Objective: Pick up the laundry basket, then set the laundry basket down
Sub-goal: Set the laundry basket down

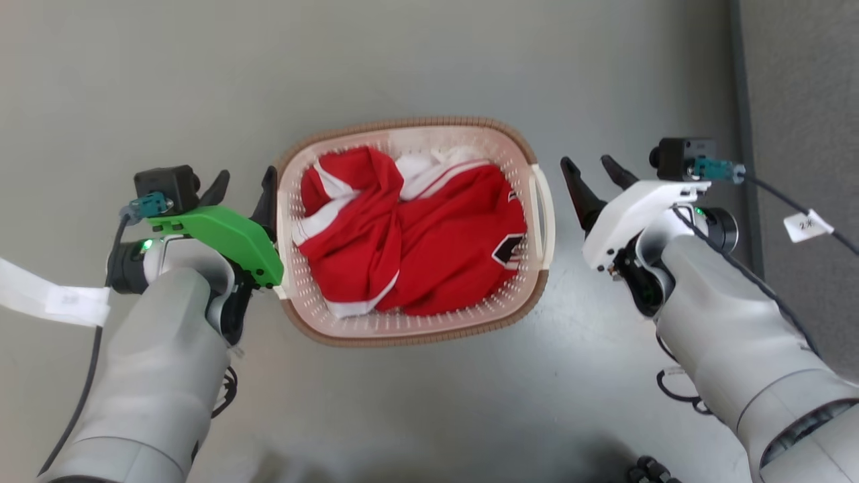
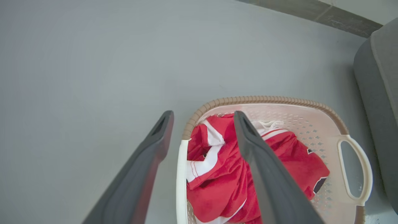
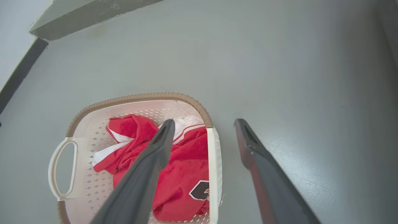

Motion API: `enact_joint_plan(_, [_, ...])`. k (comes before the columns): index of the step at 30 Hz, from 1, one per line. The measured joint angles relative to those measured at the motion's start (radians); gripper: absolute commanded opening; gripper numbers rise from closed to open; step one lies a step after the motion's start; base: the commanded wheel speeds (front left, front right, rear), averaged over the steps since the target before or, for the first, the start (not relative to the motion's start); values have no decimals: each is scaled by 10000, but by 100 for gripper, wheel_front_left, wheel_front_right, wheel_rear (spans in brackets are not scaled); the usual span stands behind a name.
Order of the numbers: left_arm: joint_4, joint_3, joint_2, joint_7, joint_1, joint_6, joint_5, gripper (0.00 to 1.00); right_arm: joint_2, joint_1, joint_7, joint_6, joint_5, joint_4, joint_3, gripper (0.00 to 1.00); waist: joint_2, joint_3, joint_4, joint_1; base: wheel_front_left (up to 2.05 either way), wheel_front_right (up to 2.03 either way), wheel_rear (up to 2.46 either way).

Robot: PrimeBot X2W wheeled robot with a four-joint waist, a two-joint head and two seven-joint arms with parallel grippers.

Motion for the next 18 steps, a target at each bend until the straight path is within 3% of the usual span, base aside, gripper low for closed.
enact_joint_plan(5, [-642, 157, 334, 2, 196, -2, 150, 100, 29, 264, -71, 0, 4, -303, -73, 100, 0, -605, -25, 0, 0, 0, 0])
enact_joint_plan(11, [-2360, 965, 796, 13, 332, 102, 673, 100, -161, 467, -115, 0, 0, -685, -397, 100, 0, -1261, -56, 0, 0, 0, 0])
enact_joint_plan(18, [-3758, 1632, 1060, 13, 1147, 539, 1252, 100, -535, 593, -115, -464, -385, -2127, -1300, 100, 0, -1910, -79, 0, 0, 0, 0])
